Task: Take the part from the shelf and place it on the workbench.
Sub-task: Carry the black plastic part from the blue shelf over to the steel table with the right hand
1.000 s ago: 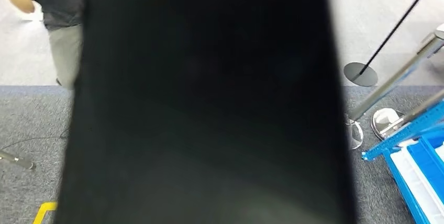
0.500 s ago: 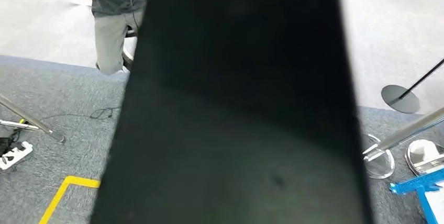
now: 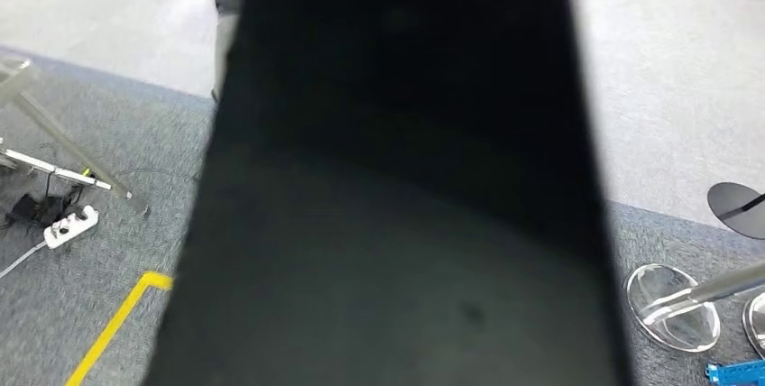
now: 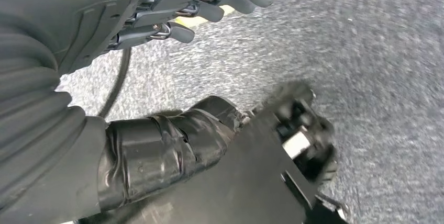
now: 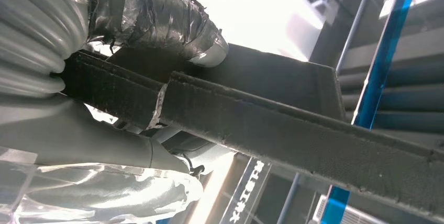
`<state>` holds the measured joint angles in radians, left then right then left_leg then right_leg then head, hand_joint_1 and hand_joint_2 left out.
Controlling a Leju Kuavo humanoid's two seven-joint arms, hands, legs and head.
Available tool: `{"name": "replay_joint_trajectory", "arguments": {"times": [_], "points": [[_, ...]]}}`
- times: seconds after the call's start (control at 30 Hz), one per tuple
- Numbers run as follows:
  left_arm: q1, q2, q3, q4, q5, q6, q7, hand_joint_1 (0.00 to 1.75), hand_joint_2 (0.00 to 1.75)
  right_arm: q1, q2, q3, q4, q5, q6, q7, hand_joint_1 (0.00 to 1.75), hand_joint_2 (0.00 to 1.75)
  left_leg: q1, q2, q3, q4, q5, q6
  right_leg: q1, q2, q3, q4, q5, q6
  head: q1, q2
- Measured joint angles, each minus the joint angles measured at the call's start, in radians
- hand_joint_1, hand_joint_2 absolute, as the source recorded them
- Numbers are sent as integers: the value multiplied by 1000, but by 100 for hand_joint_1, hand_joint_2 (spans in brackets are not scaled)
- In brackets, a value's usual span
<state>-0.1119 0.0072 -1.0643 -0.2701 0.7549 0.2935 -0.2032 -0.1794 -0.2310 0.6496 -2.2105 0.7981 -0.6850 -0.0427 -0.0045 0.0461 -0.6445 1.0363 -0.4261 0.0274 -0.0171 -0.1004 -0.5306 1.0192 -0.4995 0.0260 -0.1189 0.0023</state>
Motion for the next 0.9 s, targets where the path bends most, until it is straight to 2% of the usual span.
{"name": "replay_joint_trajectory", "arguments": {"times": [0.07, 0.13, 0.2, 0.23, 0.27, 0.3, 0.33, 0.37, 0.4, 0.43, 0.5, 0.57, 0.6, 0.67, 0.7, 0.73, 0.77, 0.8, 0.83, 0.87, 0.9], "points": [[3, 0, 0, 0, 2, 5, -5, 0, 175, 2, 4, -3, 0, -11, 0, -11, 175, 175, 1, -21, 6, -8, 0, 12, -1, -8, 11, -5, -6, 12, 0, 0], [3, 0, 0, 0, 5, 11, -8, 0, 175, 15, 14, -12, 0, -25, 0, -34, 175, 175, 7, -41, 19, -21, 3, 25, -5, 29, 1, 36, -38, 19, 0, 0], [1, -1, 0, 0, 6, 17, -8, 0, 175, 36, 27, -26, 1, -44, 0, -63, 175, 175, 7, -63, 26, -25, 2, 34, -5, 79, -59, 156, -95, 19, -1, 0], [0, -2, 0, 0, 5, 21, -7, 0, 175, 47, 34, -32, 1, -55, 0, -78, 175, 175, 6, -75, 26, -25, 2, 37, -4, 89, -99, 222, -117, 19, -1, 0], [0, -2, 0, 0, 3, 25, -5, 0, 175, 59, 42, -40, 2, -68, 0, -93, 175, 175, 4, -88, 27, -24, 0, 39, -2, 94, -130, 268, -123, 18, -1, 0], [1, -3, 0, 0, 2, 29, -3, 0, 175, 72, 51, -49, 2, -82, 0, -109, 175, 175, 3, -101, 28, -23, -1, 40, -1, 96, -146, 278, -109, 16, -1, 0], [1, -3, 0, 0, 2, 33, 0, 0, 175, 88, 61, -59, 4, -98, 0, -125, 175, 175, 1, -117, 31, -21, -3, 41, -1, 99, -142, 249, -76, 13, -1, 0], [2, -4, 0, 0, 4, 36, 1, 0, 175, 104, 71, -71, 6, -118, 0, -139, 175, 175, 1, -131, 33, -19, -5, 40, -1, 106, -124, 191, -32, 9, -1, 0], [2, -5, 0, 0, 5, 38, 2, 0, 175, 120, 82, -85, 8, -147, 0, -159, 175, 175, 1, -145, 34, -17, -8, 39, -2, 126, -98, 123, 7, 3, 0, 0], [1, -6, 0, 0, 7, 39, 2, 0, 175, 134, 94, -98, 10, -181, 0, -180, 175, 175, 1, -158, 33, -14, -10, 36, -2, 150, -76, 62, 32, -2, 0, 0], [0, -9, 0, 0, 8, 40, 3, 0, 175, 157, 120, -128, 15, -246, 0, -224, 175, 175, 5, -177, 26, -11, -10, 26, -1, 182, -56, 7, 44, -8, 2, 0], [0, -10, 0, 0, 9, 41, 3, 0, 175, 168, 139, -149, 20, -285, 0, -249, 175, 175, 9, -195, 21, -16, -8, 13, 1, 171, -52, 0, 44, -12, 4, 0], [1, -11, 0, 0, 9, 41, 2, 0, 175, 170, 145, -153, 23, -299, 0, -257, 175, 175, 8, -188, 19, -12, -10, 8, -1, 160, -45, -7, 47, -15, 4, 0], [1, -11, 0, 0, 9, 44, 1, 0, 175, 174, 157, -162, 30, -341, 0, -278, 175, 175, 3, -137, -6, 40, -37, -4, -7, 134, -30, -23, 51, -21, 1, 0], [0, -11, 0, 0, 10, 45, 0, 0, 175, 176, 165, -167, 33, -367, 0, -290, 175, 175, 4, -101, -34, 97, -64, -8, -7, 119, -25, -26, 51, -23, 0, 0], [-1, -11, 0, 0, 12, 46, -2, 0, 175, 180, 172, -173, 35, -395, 0, -301, 175, 175, 6, -78, -68, 161, -91, -13, -6, 104, -23, -25, 49, -25, -1, 0], [-2, -12, 0, 0, 14, 46, -4, 0, 175, 183, 179, -179, 38, -420, 0, -309, 175, 175, 9, -66, -100, 216, -110, -16, -5, 88, -22, -23, 46, -27, -1, 0], [-2, -12, 0, 0, 17, 46, -7, 0, 175, 186, 184, -183, 42, -437, 0, -314, 175, 175, 13, -59, -118, 244, -112, -19, -5, 73, -22, -21, 43, -26, -2, 0], [-1, -12, 0, 0, 19, 46, -9, 0, 175, 187, 188, -186, 45, -448, 0, -316, 175, 175, 16, -55, -116, 234, -97, -21, -6, 59, -21, -18, 39, -25, -1, 0], [0, -12, 0, 0, 21, 45, -12, 0, 175, 188, 192, -188, 49, -454, 0, -318, 175, 175, 19, -49, -94, 191, -69, -22, -8, 46, -20, -16, 35, -22, -2, 0], [0, -12, 0, 0, 22, 45, -14, 0, 175, 188, 195, -189, 52, -458, 0, -320, 175, 175, 20, -32, -60, 125, -41, -24, -8, 35, -18, -12, 31, -17, -2, 0]]}}
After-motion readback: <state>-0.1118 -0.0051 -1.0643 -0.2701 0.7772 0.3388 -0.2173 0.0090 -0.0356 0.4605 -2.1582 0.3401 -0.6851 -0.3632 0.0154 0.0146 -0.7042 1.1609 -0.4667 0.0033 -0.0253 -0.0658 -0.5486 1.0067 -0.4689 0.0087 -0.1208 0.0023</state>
